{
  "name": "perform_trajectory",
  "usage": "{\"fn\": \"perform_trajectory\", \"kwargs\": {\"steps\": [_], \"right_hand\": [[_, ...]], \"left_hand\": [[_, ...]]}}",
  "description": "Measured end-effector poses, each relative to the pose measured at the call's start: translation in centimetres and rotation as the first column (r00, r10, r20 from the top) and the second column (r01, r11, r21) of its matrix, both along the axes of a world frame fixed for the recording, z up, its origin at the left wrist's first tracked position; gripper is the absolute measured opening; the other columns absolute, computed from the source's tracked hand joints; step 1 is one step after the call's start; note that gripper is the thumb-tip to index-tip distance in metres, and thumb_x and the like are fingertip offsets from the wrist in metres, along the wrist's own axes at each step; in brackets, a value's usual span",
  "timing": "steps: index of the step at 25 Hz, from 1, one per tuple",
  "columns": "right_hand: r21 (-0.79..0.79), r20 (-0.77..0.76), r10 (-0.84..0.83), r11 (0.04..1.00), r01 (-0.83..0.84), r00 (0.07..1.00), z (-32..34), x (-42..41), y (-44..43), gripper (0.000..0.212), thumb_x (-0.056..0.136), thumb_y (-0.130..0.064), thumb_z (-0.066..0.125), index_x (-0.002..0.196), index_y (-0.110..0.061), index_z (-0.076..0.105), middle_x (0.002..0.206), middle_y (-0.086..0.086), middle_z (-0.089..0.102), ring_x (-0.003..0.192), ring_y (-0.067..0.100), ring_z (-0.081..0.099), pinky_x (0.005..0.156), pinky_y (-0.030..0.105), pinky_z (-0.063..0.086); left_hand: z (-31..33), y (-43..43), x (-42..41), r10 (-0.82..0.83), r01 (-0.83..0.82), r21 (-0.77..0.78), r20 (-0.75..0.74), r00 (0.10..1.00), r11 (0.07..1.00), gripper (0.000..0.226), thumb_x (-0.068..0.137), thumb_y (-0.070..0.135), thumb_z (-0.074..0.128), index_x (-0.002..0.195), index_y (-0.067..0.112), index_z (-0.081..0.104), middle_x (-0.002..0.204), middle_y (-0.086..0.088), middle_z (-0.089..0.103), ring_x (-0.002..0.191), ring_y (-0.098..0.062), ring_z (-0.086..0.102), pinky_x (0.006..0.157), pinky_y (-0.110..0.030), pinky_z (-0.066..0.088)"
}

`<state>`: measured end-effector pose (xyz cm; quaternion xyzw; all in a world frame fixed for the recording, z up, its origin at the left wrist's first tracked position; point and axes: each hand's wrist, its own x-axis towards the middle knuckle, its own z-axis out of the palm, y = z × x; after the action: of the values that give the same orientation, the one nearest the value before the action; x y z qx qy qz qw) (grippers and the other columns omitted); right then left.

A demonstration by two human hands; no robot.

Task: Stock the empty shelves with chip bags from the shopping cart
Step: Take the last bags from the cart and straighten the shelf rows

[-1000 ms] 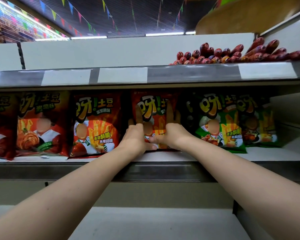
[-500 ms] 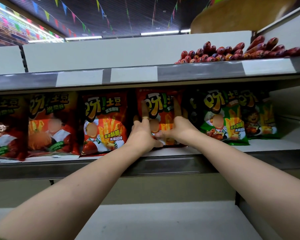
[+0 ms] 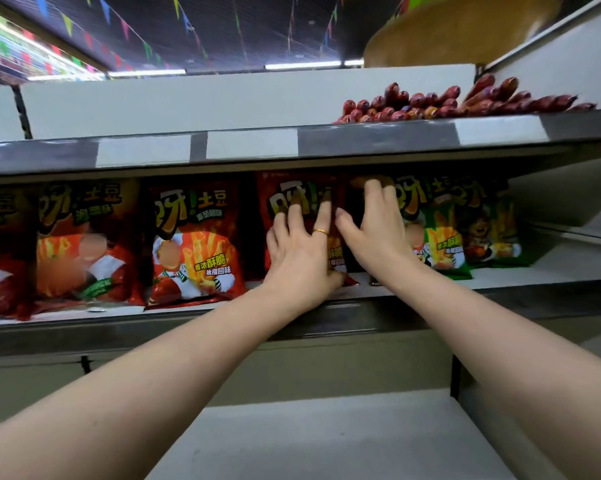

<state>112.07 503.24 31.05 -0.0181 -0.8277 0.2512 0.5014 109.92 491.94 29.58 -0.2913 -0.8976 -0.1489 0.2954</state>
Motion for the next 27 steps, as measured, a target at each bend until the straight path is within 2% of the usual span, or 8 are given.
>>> {"fn": "perform_trajectory", "kwargs": {"steps": [8, 10, 14, 17, 21, 23, 25, 27], "right_hand": [[0.039, 0.053, 0.016, 0.999, -0.018, 0.998, 0.5, 3.4, 9.9, 0.035, 0.091, -0.022, 0.053, 0.119, -0.003, 0.045, 0.114, 0.016, 0.044, 0.107, 0.030, 0.045, 0.086, 0.031, 0.035], [0.000, 0.077, -0.027, 1.000, 0.027, 0.997, 0.3, 4.0, 12.5, 0.036, 0.091, -0.024, 0.053, 0.119, -0.003, 0.044, 0.116, 0.018, 0.045, 0.109, 0.032, 0.045, 0.091, 0.036, 0.038], [-0.096, 0.284, -0.042, 0.993, 0.071, 0.958, -0.2, 3.7, 13.8, 0.051, 0.092, -0.036, 0.052, 0.127, -0.003, 0.038, 0.131, 0.022, 0.038, 0.124, 0.036, 0.035, 0.104, 0.044, 0.033], [-0.162, 0.401, 0.019, 0.986, 0.050, 0.916, -0.4, 2.5, 13.3, 0.059, 0.090, -0.043, 0.053, 0.130, -0.002, 0.038, 0.137, 0.023, 0.035, 0.128, 0.038, 0.032, 0.107, 0.047, 0.032], [-0.398, 0.361, 0.219, 0.915, -0.063, 0.906, -0.9, 1.2, 13.2, 0.061, 0.085, -0.042, 0.062, 0.124, 0.001, 0.044, 0.127, 0.019, 0.048, 0.119, 0.035, 0.047, 0.097, 0.044, 0.044], [-0.414, 0.344, 0.245, 0.906, -0.088, 0.906, -1.0, 1.1, 12.8, 0.065, 0.081, -0.044, 0.067, 0.121, 0.002, 0.046, 0.122, 0.018, 0.052, 0.115, 0.033, 0.051, 0.094, 0.043, 0.046], [-0.424, 0.336, 0.270, 0.899, -0.110, 0.903, -0.7, 0.9, 12.6, 0.057, 0.079, -0.045, 0.069, 0.110, 0.001, 0.053, 0.111, 0.015, 0.057, 0.108, 0.030, 0.055, 0.091, 0.042, 0.049], [-0.429, 0.325, 0.274, 0.896, -0.117, 0.905, -0.1, 0.9, 12.5, 0.061, 0.077, -0.045, 0.071, 0.112, 0.001, 0.053, 0.109, 0.013, 0.059, 0.106, 0.028, 0.057, 0.089, 0.039, 0.051]], "left_hand": [[0.3, 9.5, 2.3, -0.024, 0.015, 0.094, 0.093, 0.995, 0.995, 0.096, 0.081, 0.040, 0.068, 0.150, 0.015, 0.005, 0.147, -0.018, 0.011, 0.137, -0.035, 0.011, 0.115, -0.041, 0.015], [0.0, 11.5, 2.5, -0.038, 0.021, 0.128, 0.133, 0.990, 0.992, 0.094, 0.081, 0.040, 0.068, 0.149, 0.014, 0.008, 0.147, -0.018, 0.010, 0.138, -0.034, 0.010, 0.115, -0.039, 0.016], [-1.1, 14.0, 3.1, -0.067, 0.022, 0.189, 0.238, 0.969, 0.982, 0.099, 0.080, 0.033, 0.072, 0.149, 0.013, 0.005, 0.149, -0.020, 0.004, 0.140, -0.037, 0.010, 0.115, -0.038, 0.017], [-1.5, 14.7, 3.1, -0.068, 0.002, 0.224, 0.285, 0.956, 0.975, 0.101, 0.078, 0.027, 0.075, 0.149, 0.012, 0.005, 0.146, -0.018, 0.010, 0.138, -0.036, 0.018, 0.111, -0.037, 0.025], [-1.2, 14.1, 1.9, -0.032, -0.031, 0.215, 0.286, 0.958, 0.976, 0.099, 0.078, 0.025, 0.075, 0.149, 0.013, 0.008, 0.142, -0.017, 0.017, 0.136, -0.034, 0.022, 0.110, -0.038, 0.030], [-1.0, 13.6, 1.2, -0.012, -0.044, 0.192, 0.280, 0.960, 0.980, 0.099, 0.078, 0.026, 0.075, 0.149, 0.013, 0.007, 0.143, -0.018, 0.019, 0.136, -0.035, 0.021, 0.108, -0.038, 0.030], [-0.9, 13.3, 0.8, 0.010, -0.054, 0.158, 0.268, 0.963, 0.986, 0.100, 0.079, 0.028, 0.074, 0.150, 0.012, 0.005, 0.143, -0.020, 0.021, 0.134, -0.035, 0.021, 0.107, -0.037, 0.029], [-0.8, 13.0, 0.7, -0.001, -0.043, 0.167, 0.252, 0.968, 0.985, 0.094, 0.078, 0.029, 0.075, 0.147, 0.011, 0.015, 0.140, -0.020, 0.026, 0.130, -0.034, 0.025, 0.105, -0.036, 0.029]]}}
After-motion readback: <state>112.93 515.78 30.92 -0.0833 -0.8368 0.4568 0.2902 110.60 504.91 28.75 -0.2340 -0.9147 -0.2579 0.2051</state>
